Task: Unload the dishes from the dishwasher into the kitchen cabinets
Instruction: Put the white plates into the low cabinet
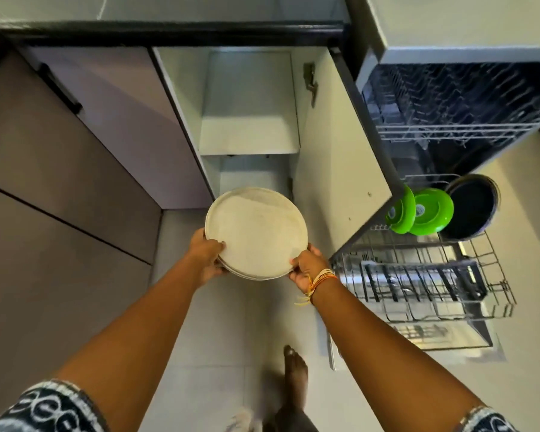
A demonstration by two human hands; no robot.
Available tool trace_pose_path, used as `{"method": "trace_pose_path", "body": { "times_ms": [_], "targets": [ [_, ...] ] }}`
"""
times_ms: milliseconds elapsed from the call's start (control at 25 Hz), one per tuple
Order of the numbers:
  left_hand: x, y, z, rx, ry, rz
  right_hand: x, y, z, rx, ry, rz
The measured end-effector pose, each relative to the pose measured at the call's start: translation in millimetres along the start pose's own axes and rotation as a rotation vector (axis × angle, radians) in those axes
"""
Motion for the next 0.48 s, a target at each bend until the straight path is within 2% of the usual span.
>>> {"method": "trace_pose_path", "body": {
  "times_ms": [240,480],
  "targets": [
    [4,87,-72,0.063,0.002,0.035,102,-59,-64,-0.083,-0.009,-0.001],
    [21,147,-172,0.128,0.038,0.138,179,-120,-149,-0.208,-0.005,0.072]
  ]
}}
Point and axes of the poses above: each hand's wrist, its own z-axis away from the middle knuckle, its own x-axis out of the palm, y = z × x, the point moved 7 cm from there along -z, towards the middle knuckle, and after that the axes turned 3 degrees about -z, right-handed, at the moved point
